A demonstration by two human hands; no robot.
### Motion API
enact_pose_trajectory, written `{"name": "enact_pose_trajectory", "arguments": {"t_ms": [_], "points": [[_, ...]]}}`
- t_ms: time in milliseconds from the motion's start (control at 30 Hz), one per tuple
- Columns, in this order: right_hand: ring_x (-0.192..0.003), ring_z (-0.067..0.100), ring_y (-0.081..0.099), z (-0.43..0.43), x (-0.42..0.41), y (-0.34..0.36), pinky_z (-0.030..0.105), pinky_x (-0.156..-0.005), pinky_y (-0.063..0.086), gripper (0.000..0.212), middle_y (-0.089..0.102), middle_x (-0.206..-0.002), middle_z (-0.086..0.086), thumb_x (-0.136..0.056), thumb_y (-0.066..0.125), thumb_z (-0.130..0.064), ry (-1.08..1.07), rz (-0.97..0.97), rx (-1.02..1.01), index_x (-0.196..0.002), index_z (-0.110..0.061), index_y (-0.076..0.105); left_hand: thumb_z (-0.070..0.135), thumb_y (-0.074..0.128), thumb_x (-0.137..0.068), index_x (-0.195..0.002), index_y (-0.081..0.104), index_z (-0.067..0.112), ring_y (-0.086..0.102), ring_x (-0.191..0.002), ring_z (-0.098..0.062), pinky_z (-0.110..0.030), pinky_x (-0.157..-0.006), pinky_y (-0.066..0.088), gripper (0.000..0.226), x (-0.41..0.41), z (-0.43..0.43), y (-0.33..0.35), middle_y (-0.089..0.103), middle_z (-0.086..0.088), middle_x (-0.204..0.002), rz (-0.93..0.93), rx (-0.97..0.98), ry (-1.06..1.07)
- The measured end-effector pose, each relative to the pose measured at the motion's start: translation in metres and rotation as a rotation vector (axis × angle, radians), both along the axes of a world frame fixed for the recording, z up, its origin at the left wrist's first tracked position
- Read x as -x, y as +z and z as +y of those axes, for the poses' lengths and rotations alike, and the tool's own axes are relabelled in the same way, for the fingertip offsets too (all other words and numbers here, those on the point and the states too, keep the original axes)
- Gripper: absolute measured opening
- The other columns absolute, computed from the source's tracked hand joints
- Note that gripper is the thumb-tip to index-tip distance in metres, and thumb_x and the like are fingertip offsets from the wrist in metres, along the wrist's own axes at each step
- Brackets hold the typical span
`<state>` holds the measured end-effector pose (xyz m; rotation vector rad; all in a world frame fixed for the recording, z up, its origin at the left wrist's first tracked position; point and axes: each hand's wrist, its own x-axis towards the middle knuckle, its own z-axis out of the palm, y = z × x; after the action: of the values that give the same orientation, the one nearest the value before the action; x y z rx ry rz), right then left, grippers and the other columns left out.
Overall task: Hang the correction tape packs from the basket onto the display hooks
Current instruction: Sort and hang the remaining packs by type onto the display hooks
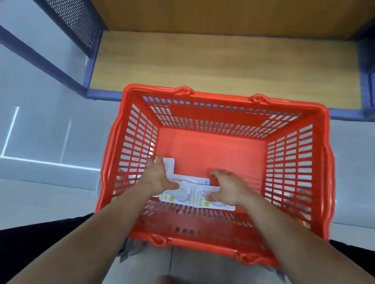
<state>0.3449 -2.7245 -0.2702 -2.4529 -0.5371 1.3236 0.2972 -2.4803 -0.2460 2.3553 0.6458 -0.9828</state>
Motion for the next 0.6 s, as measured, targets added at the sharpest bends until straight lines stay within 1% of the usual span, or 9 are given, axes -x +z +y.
{"name": "enact_pose_trajectory", "arguments": {"t_ms": [33,100,200,233,300,367,433,500,600], "points": [[-0.138,0.027,0.048,0.002,0.003,-0.004,0.032,-0.111,0.039,0.091,0.049,-0.153,0.004,-0.075,0.083,-0.050,0.030,0.007,0.001,-0.150,-0.019,0.043,0.039,0.091,-0.074,-0.159,0.009,0.000,0.019,-0.154,-0.031,-0.031,-0.119,0.024,0.125,0.000,0.002,-0.001,0.016,-0.020,-0.164,0.016,0.026,0.027],[-0.137,0.026,0.047,0.005,0.010,-0.010,0.031,-0.109,0.040,0.090,0.048,-0.153,0.002,-0.076,0.083,-0.046,0.074,-0.005,0.009,-0.151,-0.022,0.041,0.034,0.092,-0.072,-0.158,0.018,0.002,0.034,-0.147,-0.030,-0.032,-0.112,0.033,0.118,0.002,0.006,-0.005,0.035,-0.015,-0.159,0.048,0.076,0.047],[-0.131,0.025,0.051,0.005,0.016,-0.017,0.029,-0.102,0.041,0.067,0.055,-0.144,0.002,-0.082,0.078,-0.039,0.068,-0.023,-0.007,-0.141,-0.023,0.049,0.033,0.097,-0.059,-0.147,0.042,0.010,0.053,-0.132,-0.027,-0.032,-0.108,0.043,0.107,0.007,0.010,-0.014,0.055,-0.009,-0.142,-0.002,0.133,0.090],[-0.127,0.026,0.054,0.004,0.016,-0.019,0.029,-0.097,0.042,0.058,0.058,-0.138,0.002,-0.083,0.078,-0.036,0.038,-0.015,-0.027,-0.133,-0.023,0.053,0.028,0.097,-0.061,-0.144,0.046,0.012,0.056,-0.128,-0.022,-0.028,-0.106,0.043,0.099,0.009,0.009,-0.016,0.058,-0.006,-0.137,-0.022,0.141,0.076],[-0.117,0.025,0.058,0.001,0.014,-0.022,0.028,-0.086,0.040,0.048,0.062,-0.127,0.003,-0.080,0.080,-0.029,-0.041,0.004,-0.072,-0.123,-0.021,0.059,0.012,0.092,-0.071,-0.141,0.052,0.016,0.057,-0.122,-0.016,-0.018,-0.095,0.040,0.081,0.011,0.007,-0.021,0.061,-0.001,-0.129,-0.046,0.176,0.057],[-0.114,0.026,0.057,-0.001,0.012,-0.023,0.029,-0.086,0.039,0.047,0.059,-0.118,0.003,-0.078,0.081,-0.026,-0.082,0.013,-0.123,-0.121,-0.019,0.063,0.006,0.088,-0.075,-0.138,0.056,0.020,0.058,-0.123,-0.019,-0.013,-0.089,0.040,0.072,0.009,0.006,-0.024,0.058,0.001,-0.126,-0.063,0.219,0.041],[-0.114,0.026,0.054,0.000,0.010,-0.023,0.030,-0.092,0.039,0.045,0.051,-0.112,0.000,-0.078,0.083,-0.028,-0.069,-0.003,-0.155,-0.119,-0.021,0.065,0.003,0.085,-0.076,-0.142,0.053,0.021,0.056,-0.121,-0.019,-0.007,-0.091,0.040,0.075,0.007,0.006,-0.021,0.044,-0.003,-0.133,-0.082,0.205,0.002],[-0.114,0.023,0.054,0.004,0.009,-0.023,0.031,-0.094,0.041,0.049,0.052,-0.115,0.000,-0.076,0.084,-0.030,-0.069,-0.001,-0.167,-0.121,-0.024,0.064,0.006,0.087,-0.075,-0.148,0.046,0.021,0.057,-0.119,-0.022,-0.016,-0.097,0.047,0.084,0.003,0.007,-0.020,0.037,-0.007,-0.139,-0.069,0.199,-0.017],[-0.116,0.024,0.057,0.010,0.010,-0.024,0.033,-0.092,0.047,0.064,0.061,-0.126,0.003,-0.074,0.086,-0.031,-0.072,0.042,-0.151,-0.130,-0.021,0.057,0.008,0.088,-0.077,-0.152,0.042,0.016,0.058,-0.108,-0.016,-0.009,-0.077,0.046,0.089,-0.004,0.004,-0.018,0.054,-0.003,-0.129,0.023,0.229,-0.071]]}}
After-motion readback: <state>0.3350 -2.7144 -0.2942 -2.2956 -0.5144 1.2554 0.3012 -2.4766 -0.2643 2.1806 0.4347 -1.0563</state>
